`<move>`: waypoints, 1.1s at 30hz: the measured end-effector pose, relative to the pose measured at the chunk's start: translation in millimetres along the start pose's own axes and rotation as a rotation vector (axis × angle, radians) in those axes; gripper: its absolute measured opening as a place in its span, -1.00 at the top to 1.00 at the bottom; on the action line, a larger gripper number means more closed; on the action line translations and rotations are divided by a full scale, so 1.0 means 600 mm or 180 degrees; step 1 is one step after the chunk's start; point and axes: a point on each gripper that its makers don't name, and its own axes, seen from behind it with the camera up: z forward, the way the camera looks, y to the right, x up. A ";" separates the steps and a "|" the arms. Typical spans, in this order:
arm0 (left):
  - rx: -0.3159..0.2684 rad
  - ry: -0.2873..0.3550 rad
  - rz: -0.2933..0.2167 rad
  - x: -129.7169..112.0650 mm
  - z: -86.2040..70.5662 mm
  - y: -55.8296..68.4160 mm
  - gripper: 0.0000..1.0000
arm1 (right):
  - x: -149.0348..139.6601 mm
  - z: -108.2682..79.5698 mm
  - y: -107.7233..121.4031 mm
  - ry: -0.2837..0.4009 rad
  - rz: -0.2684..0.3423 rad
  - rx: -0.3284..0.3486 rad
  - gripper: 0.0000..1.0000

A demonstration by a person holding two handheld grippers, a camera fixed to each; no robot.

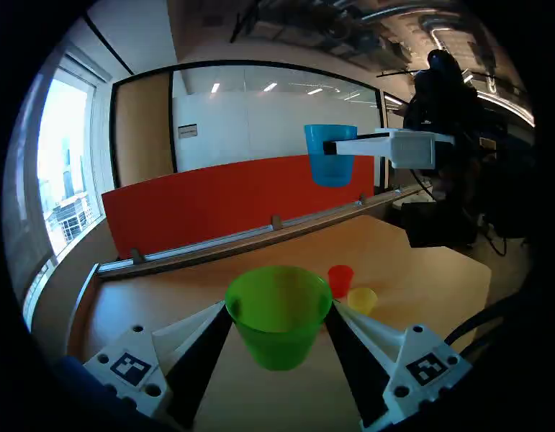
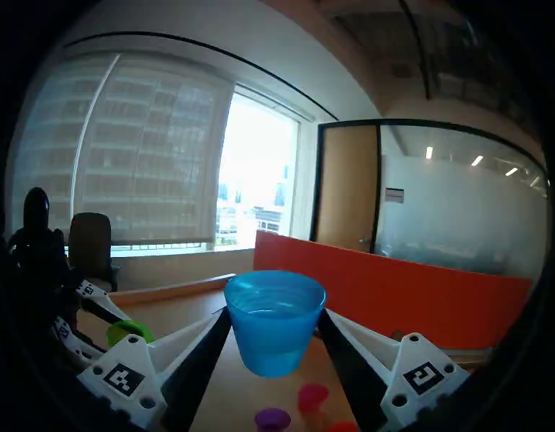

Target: Pour water

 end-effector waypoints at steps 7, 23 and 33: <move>-0.0108 0.0061 -0.0017 0.021 0.001 0.027 -0.74 | 0.007 -0.036 -0.002 0.0055 -0.0113 -0.0019 -0.77; -0.0312 0.0135 0.0039 0.054 -0.007 0.069 -0.75 | 0.014 -0.080 -0.022 0.0082 -0.0473 0.0024 -0.77; -0.0417 0.0190 0.0086 0.069 -0.015 0.086 -0.74 | 0.014 -0.086 -0.041 0.0040 -0.0733 0.0135 -0.77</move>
